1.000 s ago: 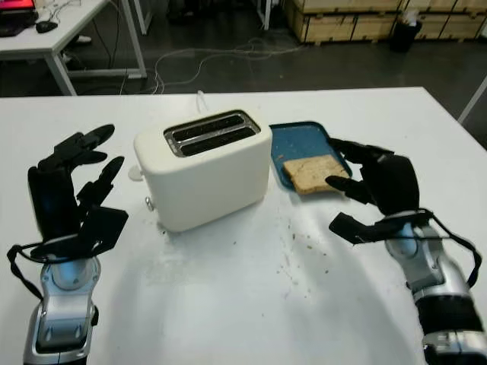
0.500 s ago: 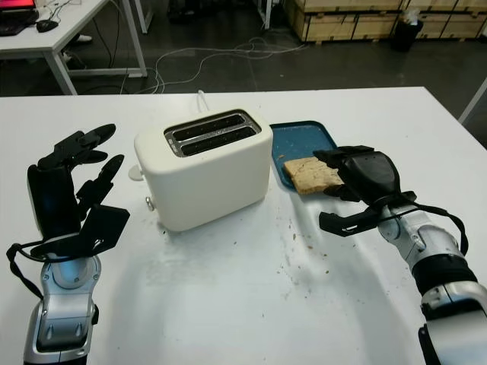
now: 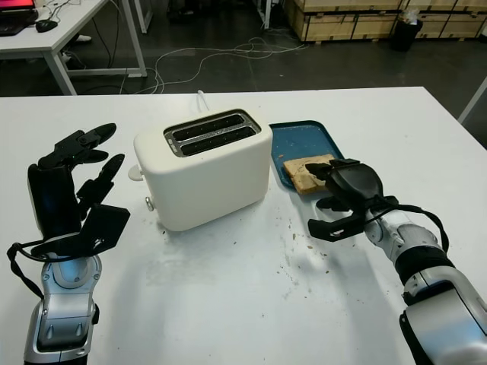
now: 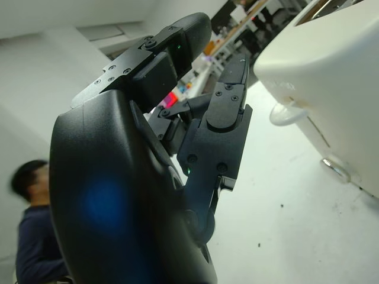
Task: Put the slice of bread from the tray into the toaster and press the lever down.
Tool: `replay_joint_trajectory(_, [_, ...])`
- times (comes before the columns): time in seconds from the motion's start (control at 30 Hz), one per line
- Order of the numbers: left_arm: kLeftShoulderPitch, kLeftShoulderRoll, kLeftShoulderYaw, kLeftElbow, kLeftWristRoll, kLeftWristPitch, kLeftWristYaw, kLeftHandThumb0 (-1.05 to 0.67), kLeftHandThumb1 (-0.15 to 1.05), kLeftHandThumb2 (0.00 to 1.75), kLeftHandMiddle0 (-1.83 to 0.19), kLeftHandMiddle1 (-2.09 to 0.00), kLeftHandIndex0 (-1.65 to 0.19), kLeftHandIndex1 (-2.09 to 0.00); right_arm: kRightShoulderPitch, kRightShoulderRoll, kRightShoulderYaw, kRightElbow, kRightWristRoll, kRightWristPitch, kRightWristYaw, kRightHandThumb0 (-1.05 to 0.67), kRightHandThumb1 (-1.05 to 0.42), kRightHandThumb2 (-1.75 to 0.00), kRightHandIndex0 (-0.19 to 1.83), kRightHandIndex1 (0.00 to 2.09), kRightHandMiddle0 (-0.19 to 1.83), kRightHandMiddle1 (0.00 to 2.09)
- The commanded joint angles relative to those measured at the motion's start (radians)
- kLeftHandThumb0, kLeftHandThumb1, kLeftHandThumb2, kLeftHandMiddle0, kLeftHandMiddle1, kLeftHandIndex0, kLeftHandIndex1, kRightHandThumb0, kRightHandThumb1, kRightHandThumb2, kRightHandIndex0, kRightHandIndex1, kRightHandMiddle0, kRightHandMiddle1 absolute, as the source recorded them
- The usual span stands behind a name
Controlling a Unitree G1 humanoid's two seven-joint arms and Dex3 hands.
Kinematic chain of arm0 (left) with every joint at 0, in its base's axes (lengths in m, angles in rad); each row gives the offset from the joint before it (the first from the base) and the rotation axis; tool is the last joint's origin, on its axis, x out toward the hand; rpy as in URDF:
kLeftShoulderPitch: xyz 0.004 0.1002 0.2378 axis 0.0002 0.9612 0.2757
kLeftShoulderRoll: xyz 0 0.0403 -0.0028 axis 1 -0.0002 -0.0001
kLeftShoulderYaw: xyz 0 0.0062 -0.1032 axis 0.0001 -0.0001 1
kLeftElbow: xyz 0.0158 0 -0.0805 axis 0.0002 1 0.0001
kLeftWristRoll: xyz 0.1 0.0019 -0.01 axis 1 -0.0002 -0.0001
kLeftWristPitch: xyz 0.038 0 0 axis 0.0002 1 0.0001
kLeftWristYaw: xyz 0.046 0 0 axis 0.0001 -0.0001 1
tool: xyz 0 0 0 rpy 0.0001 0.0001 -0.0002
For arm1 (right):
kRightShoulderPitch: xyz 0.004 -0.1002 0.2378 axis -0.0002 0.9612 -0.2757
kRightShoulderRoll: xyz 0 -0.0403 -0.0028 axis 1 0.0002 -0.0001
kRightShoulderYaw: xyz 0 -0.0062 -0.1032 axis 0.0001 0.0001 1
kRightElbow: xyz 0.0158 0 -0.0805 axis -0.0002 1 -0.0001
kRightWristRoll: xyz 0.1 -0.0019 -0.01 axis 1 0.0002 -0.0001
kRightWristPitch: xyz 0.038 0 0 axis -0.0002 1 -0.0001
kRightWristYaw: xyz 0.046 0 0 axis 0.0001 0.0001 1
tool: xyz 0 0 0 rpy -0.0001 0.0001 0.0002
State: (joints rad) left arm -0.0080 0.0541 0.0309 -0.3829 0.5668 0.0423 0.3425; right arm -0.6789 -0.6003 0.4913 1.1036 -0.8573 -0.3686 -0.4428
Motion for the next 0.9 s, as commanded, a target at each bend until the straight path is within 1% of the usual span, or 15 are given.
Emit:
replay_joint_trajectory(0.0, [-0.004, 0.000, -0.002, -0.002, -0.006, -0.007, -0.002, -0.23, 0.87, 0.00, -0.64, -1.02, -0.92, -0.16, -0.013, 0.023, 0.022, 0.029, -0.018, 0.017, -0.062, -0.52, -0.81, 0.00, 0.45, 0.02, 0.43, 0.02])
replay_joint_trajectory(0.17, [-0.004, 0.002, -0.005, 0.005, -0.009, -0.019, 0.003, -0.21, 0.86, 0.00, -0.65, -1.04, -0.93, -0.16, -0.020, 0.045, 0.071, 0.086, -0.051, 0.017, -0.254, -0.39, -0.89, -0.03, 0.57, 0.07, 0.54, 0.05])
replay_joint_trajectory(0.23, [-0.004, 0.004, -0.006, 0.008, -0.006, -0.023, 0.005, -0.21, 0.86, 0.00, -0.65, -1.05, -0.93, -0.17, -0.025, 0.047, 0.098, 0.105, -0.069, 0.008, -0.331, -0.31, -0.91, -0.08, 0.74, 0.15, 0.66, 0.10])
replay_joint_trajectory(0.27, [-0.003, 0.003, -0.006, 0.008, -0.007, -0.022, 0.005, -0.22, 0.86, 0.00, -0.65, -1.05, -0.93, -0.17, -0.028, 0.047, 0.110, 0.112, -0.079, 0.009, -0.354, -0.30, -0.92, -0.13, 0.78, 0.25, 0.73, 0.10])
replay_joint_trajectory(0.3, [-0.003, 0.001, -0.005, 0.006, -0.010, -0.019, 0.003, -0.22, 0.86, 0.00, -0.65, -1.05, -0.93, -0.17, -0.031, 0.048, 0.122, 0.118, -0.087, 0.011, -0.381, -0.31, -0.92, -0.16, 0.77, 0.55, 0.82, 0.12])
replay_joint_trajectory(0.33, [-0.002, -0.001, -0.005, 0.005, -0.012, -0.017, 0.001, -0.22, 0.87, 0.00, -0.65, -1.05, -0.92, -0.17, -0.033, 0.049, 0.131, 0.123, -0.091, 0.012, -0.403, -0.33, -0.92, -0.17, 0.66, 1.20, 0.91, 0.22])
replay_joint_trajectory(0.37, [-0.002, -0.003, -0.005, 0.003, -0.011, -0.012, 0.001, -0.22, 0.87, 0.00, -0.64, -1.05, -0.92, -0.17, -0.035, 0.051, 0.142, 0.127, -0.097, 0.019, -0.423, -0.34, -0.92, -0.17, 0.62, 1.47, 0.87, 0.43])
replay_joint_trajectory(0.4, [-0.001, -0.004, -0.005, 0.003, -0.010, -0.011, 0.001, -0.22, 0.86, 0.00, -0.64, -1.05, -0.92, -0.17, -0.037, 0.052, 0.151, 0.131, -0.101, 0.026, -0.434, -0.39, -0.92, -0.21, 0.66, 1.63, 0.69, 1.01])
replay_joint_trajectory(0.43, [0.000, -0.003, -0.005, 0.003, -0.009, -0.012, 0.002, -0.22, 0.86, 0.00, -0.64, -1.05, -0.92, -0.17, -0.038, 0.053, 0.156, 0.133, -0.101, 0.027, -0.440, -0.41, -0.92, -0.23, 0.68, 1.69, 0.58, 1.33])
replay_joint_trajectory(0.47, [0.000, -0.002, -0.005, 0.004, -0.009, -0.015, 0.003, -0.22, 0.86, 0.00, -0.64, -1.06, -0.92, -0.17, -0.039, 0.053, 0.160, 0.135, -0.101, 0.026, -0.444, -0.43, -0.92, -0.25, 0.70, 1.72, 0.51, 1.53])
replay_joint_trajectory(0.53, [0.001, 0.000, -0.004, 0.005, -0.013, -0.023, 0.003, -0.22, 0.87, 0.00, -0.64, -1.06, -0.92, -0.17, -0.040, 0.054, 0.169, 0.138, -0.102, 0.027, -0.452, -0.46, -0.92, -0.26, 0.71, 1.74, 0.46, 1.70])
replay_joint_trajectory(0.6, [0.001, -0.002, -0.005, 0.002, -0.008, -0.020, 0.005, -0.22, 0.87, 0.00, -0.64, -1.06, -0.92, -0.17, -0.042, 0.053, 0.173, 0.137, -0.101, 0.029, -0.439, -0.47, -0.92, -0.26, 0.73, 1.74, 0.45, 1.73])
replay_joint_trajectory(0.67, [0.002, -0.003, -0.005, 0.001, -0.008, -0.019, 0.005, -0.23, 0.87, 0.00, -0.63, -1.06, -0.92, -0.17, -0.046, 0.052, 0.179, 0.133, -0.103, 0.043, -0.412, -0.49, -0.92, -0.31, 0.74, 1.74, 0.42, 1.74])
replay_joint_trajectory(0.73, [0.003, -0.001, -0.004, 0.003, -0.011, -0.023, 0.004, -0.24, 0.87, 0.00, -0.63, -1.06, -0.92, -0.17, -0.047, 0.053, 0.184, 0.132, -0.104, 0.055, -0.406, -0.49, -0.92, -0.31, 0.75, 1.75, 0.45, 1.68])
replay_joint_trajectory(0.87, [0.005, 0.000, -0.004, 0.001, -0.012, -0.022, 0.002, -0.24, 0.87, 0.00, -0.63, -1.07, -0.91, -0.18, -0.050, 0.053, 0.198, 0.131, -0.111, 0.074, -0.405, -0.50, -0.92, -0.32, 0.77, 1.75, 0.45, 1.72])
